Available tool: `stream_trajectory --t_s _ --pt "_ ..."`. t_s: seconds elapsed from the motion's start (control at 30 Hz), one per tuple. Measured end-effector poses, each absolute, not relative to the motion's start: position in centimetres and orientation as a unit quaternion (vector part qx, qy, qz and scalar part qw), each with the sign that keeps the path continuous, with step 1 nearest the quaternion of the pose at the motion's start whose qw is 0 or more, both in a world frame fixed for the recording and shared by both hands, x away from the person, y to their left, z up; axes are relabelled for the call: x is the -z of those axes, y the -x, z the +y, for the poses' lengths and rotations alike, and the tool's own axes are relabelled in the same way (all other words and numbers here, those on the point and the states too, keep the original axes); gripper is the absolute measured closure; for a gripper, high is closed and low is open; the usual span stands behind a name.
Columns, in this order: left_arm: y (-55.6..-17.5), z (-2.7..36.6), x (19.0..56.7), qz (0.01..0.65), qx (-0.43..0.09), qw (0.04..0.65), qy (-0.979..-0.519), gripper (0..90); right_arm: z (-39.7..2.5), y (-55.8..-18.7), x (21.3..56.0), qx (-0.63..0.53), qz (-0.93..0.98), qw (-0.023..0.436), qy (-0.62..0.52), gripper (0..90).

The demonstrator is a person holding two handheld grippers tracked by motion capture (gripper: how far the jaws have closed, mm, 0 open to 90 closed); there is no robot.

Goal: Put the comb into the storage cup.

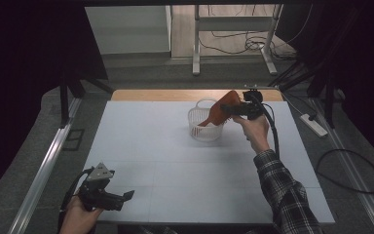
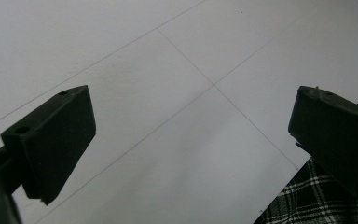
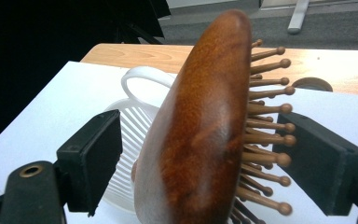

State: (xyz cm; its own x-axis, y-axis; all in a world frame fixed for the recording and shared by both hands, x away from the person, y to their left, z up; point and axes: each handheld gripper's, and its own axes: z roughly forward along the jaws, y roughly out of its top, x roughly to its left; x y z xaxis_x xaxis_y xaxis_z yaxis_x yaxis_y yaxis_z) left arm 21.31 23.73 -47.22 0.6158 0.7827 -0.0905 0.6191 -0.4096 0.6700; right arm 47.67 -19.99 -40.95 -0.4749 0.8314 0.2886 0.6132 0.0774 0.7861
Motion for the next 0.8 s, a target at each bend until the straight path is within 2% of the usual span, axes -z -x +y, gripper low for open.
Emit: stream_trajectory --t_s 0.37,0.8 --pt "-21.3 23.7 47.2 0.421 -0.120 0.341 -0.832 1.4 -20.3 -47.3 40.4 -0.462 0.730 0.117 -0.490 14.6" --pt "-21.3 23.7 47.2 0.422 -0.120 0.342 -0.831 1.4 -20.2 -46.4 39.7 -0.442 0.758 0.131 -0.461 7.8"
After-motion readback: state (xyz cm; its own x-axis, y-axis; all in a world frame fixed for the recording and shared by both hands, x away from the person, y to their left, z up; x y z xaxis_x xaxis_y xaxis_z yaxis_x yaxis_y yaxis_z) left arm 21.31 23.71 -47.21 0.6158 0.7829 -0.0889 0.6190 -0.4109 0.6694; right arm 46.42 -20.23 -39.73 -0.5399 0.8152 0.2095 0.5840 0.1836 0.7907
